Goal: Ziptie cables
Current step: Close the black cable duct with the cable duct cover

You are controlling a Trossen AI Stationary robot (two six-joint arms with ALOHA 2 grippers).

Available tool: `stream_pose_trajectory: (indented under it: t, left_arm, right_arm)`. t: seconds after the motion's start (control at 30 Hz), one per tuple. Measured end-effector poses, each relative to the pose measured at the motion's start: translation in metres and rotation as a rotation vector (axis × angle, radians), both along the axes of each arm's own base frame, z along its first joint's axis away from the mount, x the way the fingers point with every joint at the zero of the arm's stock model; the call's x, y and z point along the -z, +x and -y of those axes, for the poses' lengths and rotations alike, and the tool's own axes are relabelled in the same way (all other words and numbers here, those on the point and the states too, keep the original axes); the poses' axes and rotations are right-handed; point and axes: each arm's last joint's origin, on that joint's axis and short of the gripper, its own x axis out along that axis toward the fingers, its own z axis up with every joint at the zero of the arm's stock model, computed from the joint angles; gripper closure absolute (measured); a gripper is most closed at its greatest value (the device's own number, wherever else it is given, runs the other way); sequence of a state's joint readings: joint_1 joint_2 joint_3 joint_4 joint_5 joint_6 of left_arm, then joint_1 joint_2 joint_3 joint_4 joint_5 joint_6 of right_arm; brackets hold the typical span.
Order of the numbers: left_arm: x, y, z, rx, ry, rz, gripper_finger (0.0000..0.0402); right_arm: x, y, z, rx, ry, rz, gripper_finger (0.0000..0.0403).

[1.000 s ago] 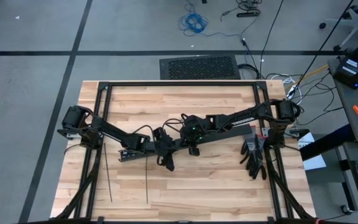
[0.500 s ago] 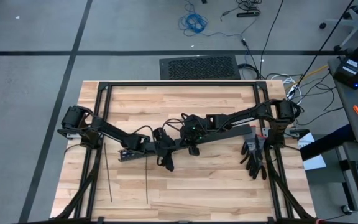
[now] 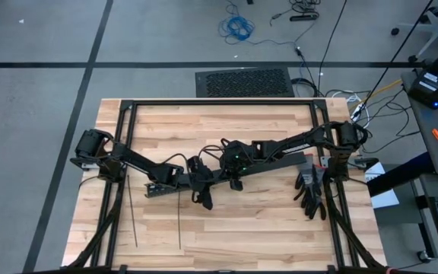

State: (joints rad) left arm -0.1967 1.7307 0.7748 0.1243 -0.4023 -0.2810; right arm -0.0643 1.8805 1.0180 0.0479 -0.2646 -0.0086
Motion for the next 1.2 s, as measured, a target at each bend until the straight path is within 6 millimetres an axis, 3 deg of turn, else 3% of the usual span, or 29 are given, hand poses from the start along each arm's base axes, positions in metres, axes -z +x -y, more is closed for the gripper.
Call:
stream_pose_trajectory:
  t: [0.37, 0.57, 0.93, 1.07, 1.2]
  left_arm:
    - [0.001, -0.001, 0.000, -0.004, 0.005, -0.004, 0.0176]
    - [-0.001, -0.002, 0.000, 0.001, 0.000, -0.003, 0.0175]
    - [-0.011, -0.010, -0.001, 0.024, -0.016, -0.098, 0.0102]
    - [-0.026, -0.015, -0.002, 0.021, -0.010, -0.145, 0.0092]
    - [-0.027, -0.020, -0.004, 0.008, -0.013, -0.157, 0.0091]
  right_arm:
    - [0.012, 0.020, 0.000, -0.048, 0.026, 0.004, 0.0403]
    - [0.010, 0.021, 0.000, -0.052, 0.016, 0.007, 0.0403]
    - [0.010, 0.021, 0.000, -0.052, 0.013, 0.000, 0.0403]
    - [0.010, 0.021, 0.000, -0.052, 0.013, 0.000, 0.0403]
    - [0.010, 0.021, 0.000, -0.051, 0.013, 0.000, 0.0403]
